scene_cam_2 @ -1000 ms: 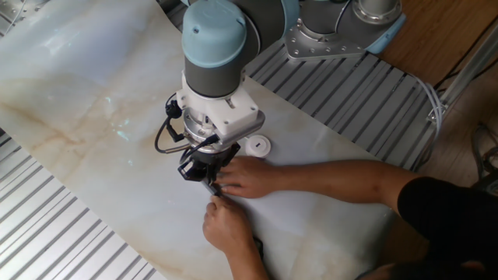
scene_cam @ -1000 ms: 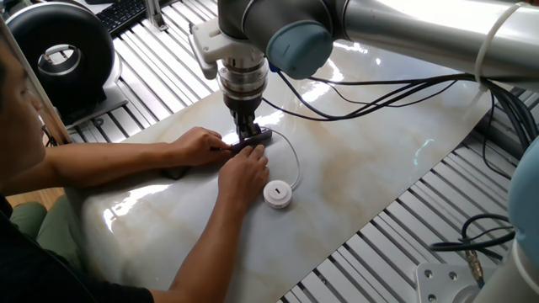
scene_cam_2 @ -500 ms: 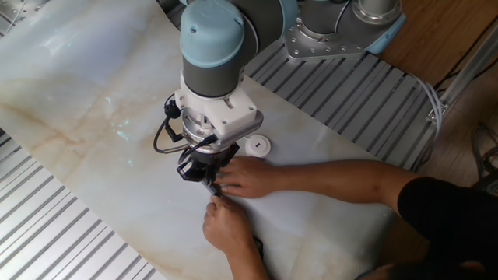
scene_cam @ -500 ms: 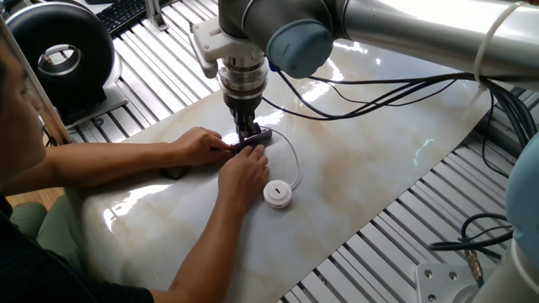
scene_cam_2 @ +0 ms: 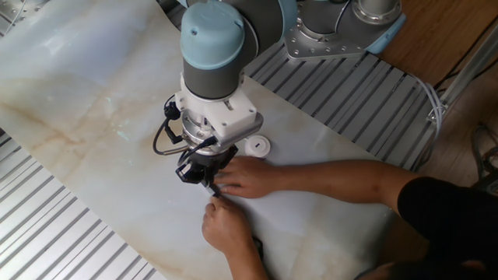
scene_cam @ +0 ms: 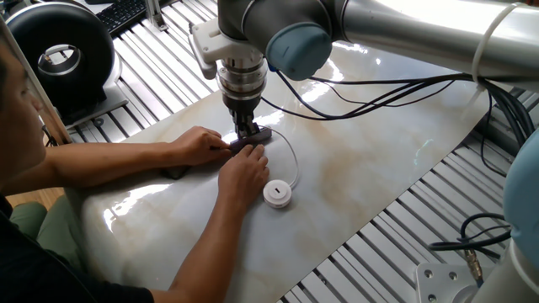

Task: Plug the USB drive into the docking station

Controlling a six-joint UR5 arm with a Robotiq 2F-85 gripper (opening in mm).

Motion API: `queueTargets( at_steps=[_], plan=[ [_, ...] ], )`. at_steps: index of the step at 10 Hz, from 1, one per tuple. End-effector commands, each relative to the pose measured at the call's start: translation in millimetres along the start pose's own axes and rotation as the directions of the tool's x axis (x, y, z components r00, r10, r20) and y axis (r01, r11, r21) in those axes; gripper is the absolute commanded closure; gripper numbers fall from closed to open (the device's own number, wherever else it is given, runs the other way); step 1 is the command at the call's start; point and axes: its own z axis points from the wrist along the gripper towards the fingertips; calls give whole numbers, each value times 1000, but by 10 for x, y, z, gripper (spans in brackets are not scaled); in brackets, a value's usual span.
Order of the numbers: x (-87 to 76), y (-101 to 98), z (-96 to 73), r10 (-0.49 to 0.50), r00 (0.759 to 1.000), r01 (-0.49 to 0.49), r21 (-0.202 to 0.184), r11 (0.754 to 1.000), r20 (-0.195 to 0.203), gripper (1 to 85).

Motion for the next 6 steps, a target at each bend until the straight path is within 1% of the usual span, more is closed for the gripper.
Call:
queueTargets(
  at_steps=[1, 6],
  plan=[
    [-29, -2, -3, 16, 1000, -16, -1, 1000, 6, 843],
    [-26, 60, -37, 45, 999, -45, -21, 999, -2, 843]
  ],
)
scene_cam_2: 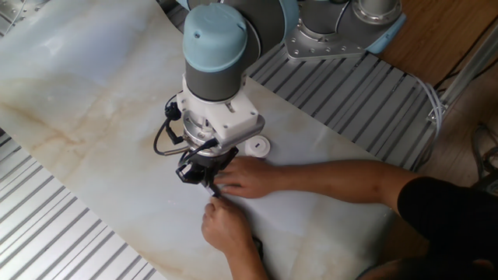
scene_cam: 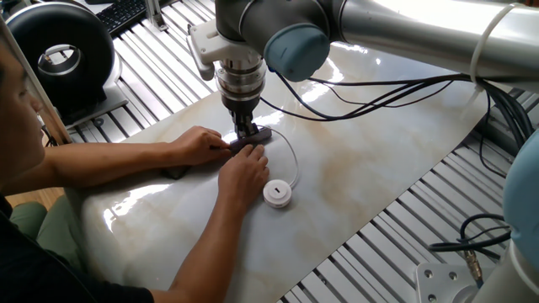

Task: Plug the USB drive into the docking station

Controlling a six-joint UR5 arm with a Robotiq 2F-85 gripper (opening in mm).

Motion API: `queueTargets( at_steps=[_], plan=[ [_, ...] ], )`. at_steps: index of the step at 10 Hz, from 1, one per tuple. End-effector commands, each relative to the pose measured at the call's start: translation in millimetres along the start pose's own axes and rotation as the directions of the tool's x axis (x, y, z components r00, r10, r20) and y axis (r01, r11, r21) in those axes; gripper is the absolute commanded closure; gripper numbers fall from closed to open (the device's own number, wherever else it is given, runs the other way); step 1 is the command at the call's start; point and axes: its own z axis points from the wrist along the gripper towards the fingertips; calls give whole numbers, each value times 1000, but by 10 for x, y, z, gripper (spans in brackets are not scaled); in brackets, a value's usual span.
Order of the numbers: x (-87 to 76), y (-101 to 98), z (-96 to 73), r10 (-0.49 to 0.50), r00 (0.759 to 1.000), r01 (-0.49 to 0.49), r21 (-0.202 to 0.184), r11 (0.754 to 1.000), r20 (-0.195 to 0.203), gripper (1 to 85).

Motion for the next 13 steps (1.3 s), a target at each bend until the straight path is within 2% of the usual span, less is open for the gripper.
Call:
queueTargets(
  at_steps=[1, 6, 9, 13],
  plan=[
    [-15, 32, -13, 19, 1000, -19, -15, 1000, 13, 843],
    [25, 73, -20, 25, 1000, -25, -28, 999, 4, 843],
    [22, 72, -17, 26, 1000, -26, -22, 999, -2, 843],
    [-13, 14, 9, 21, 1000, -21, -3, 1000, 20, 843]
  ],
)
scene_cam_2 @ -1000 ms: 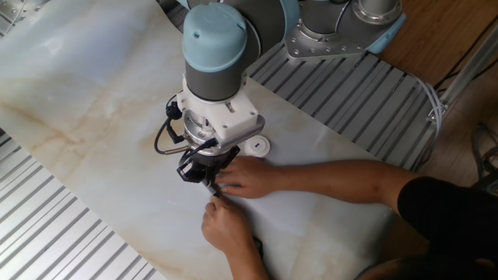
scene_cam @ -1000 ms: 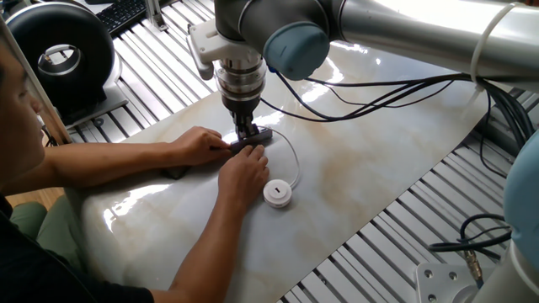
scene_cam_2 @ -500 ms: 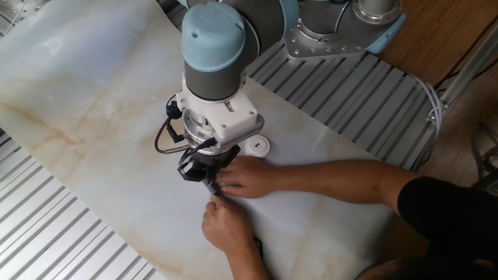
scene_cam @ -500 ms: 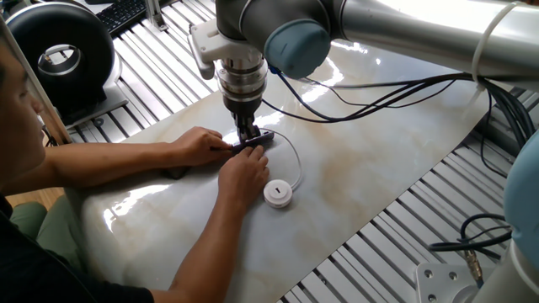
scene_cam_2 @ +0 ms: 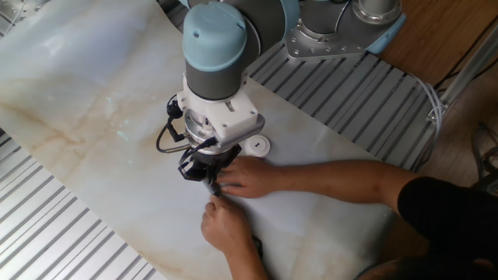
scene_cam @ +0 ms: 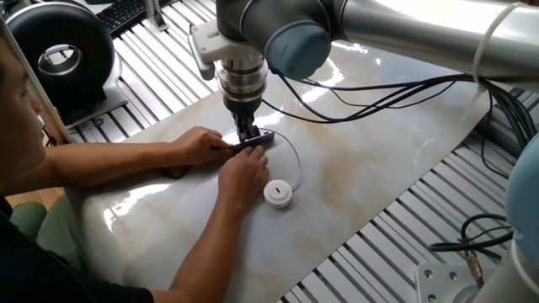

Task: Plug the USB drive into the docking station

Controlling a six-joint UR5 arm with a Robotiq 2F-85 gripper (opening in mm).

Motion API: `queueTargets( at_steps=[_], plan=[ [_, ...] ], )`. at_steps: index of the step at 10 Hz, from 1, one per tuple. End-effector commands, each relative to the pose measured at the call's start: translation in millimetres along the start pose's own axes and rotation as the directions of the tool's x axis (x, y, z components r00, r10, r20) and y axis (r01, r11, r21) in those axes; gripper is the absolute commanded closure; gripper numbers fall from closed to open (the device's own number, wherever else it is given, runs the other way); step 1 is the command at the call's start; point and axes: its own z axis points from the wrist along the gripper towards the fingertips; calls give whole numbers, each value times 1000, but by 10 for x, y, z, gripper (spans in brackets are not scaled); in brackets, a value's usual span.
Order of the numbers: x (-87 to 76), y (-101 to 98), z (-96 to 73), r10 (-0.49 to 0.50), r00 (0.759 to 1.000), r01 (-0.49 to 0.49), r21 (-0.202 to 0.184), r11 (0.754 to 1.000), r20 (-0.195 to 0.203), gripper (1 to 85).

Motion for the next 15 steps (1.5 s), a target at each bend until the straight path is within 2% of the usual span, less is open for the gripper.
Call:
queueTargets(
  at_steps=[1, 7, 11, 14, 15],
  plan=[
    [-37, -37, -1, 8, 1000, -9, 8, 1000, 19, 843],
    [-60, -43, 4, 31, 999, -31, 8, 999, 32, 843],
    [-82, 25, -12, 57, 998, -57, -14, 998, 39, 843],
    [-90, 70, 36, 58, 995, -55, -39, 998, 83, 843],
    [-71, 65, 39, 51, 995, -47, -38, 998, 83, 843]
  ],
)
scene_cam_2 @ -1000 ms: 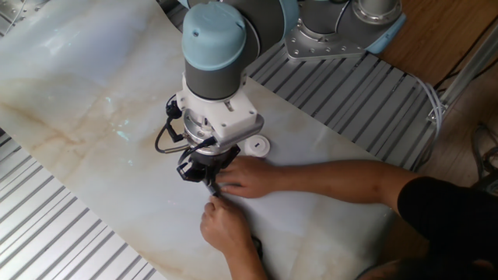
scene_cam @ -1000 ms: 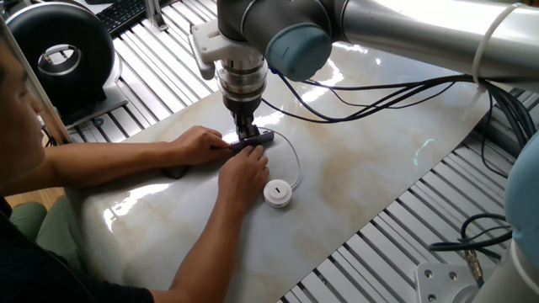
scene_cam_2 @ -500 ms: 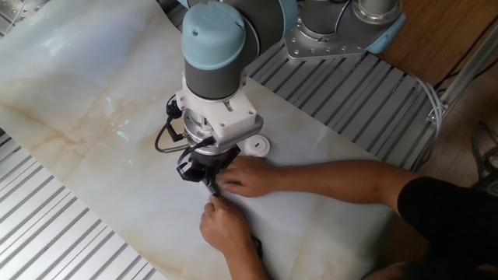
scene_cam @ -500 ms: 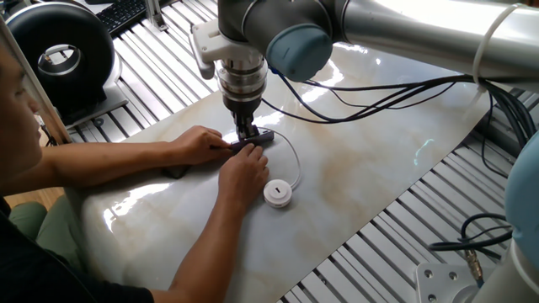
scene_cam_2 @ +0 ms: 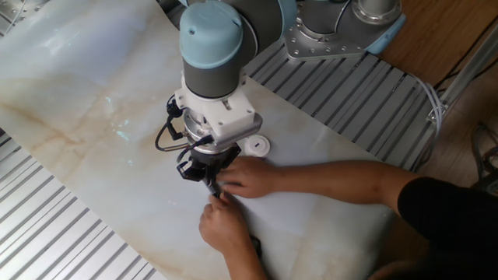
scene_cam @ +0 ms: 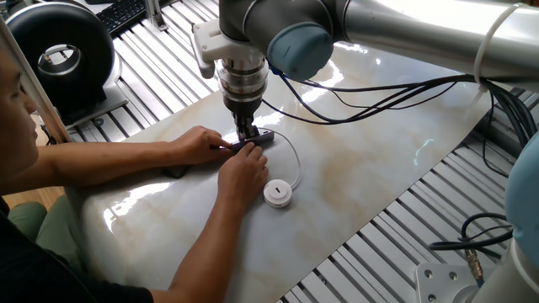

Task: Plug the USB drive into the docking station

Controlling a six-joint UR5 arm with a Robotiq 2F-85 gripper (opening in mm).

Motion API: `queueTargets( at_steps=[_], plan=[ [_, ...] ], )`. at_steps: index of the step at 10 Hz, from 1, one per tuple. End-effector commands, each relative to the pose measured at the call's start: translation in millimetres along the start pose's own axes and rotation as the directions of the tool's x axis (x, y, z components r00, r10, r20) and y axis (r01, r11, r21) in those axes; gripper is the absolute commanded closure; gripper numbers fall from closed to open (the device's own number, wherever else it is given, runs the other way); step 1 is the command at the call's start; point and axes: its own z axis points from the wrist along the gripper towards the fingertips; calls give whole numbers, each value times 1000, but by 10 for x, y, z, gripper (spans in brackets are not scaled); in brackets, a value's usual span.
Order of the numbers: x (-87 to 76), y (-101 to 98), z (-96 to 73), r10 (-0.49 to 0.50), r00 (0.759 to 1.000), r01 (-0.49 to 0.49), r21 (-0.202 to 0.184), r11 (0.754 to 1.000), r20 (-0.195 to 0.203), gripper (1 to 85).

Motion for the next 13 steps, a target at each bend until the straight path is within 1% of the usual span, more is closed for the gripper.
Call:
queueTargets(
  at_steps=[1, 2, 3, 4, 5, 6, 9, 13],
  plan=[
    [13, 42, -32, 8, 1000, -8, -19, 1000, 16, 843],
    [42, 85, -87, 8, 1000, -8, -32, 999, 1, 843],
    [78, 83, -122, 4, 1000, -5, -31, 1000, -10, 843],
    [93, 59, -118, -1, 1000, 1, -32, 999, -5, 843],
    [88, 17, -97, -11, 1000, 11, -35, 999, 10, 843],
    [63, -7, -81, -9, 1000, 9, -30, 1000, 14, 843],
    [21, -52, -64, -5, 1000, 5, -16, 1000, 15, 843],
    [43, -60, -19, -4, 1000, 4, -13, 1000, 23, 843]
  ],
)
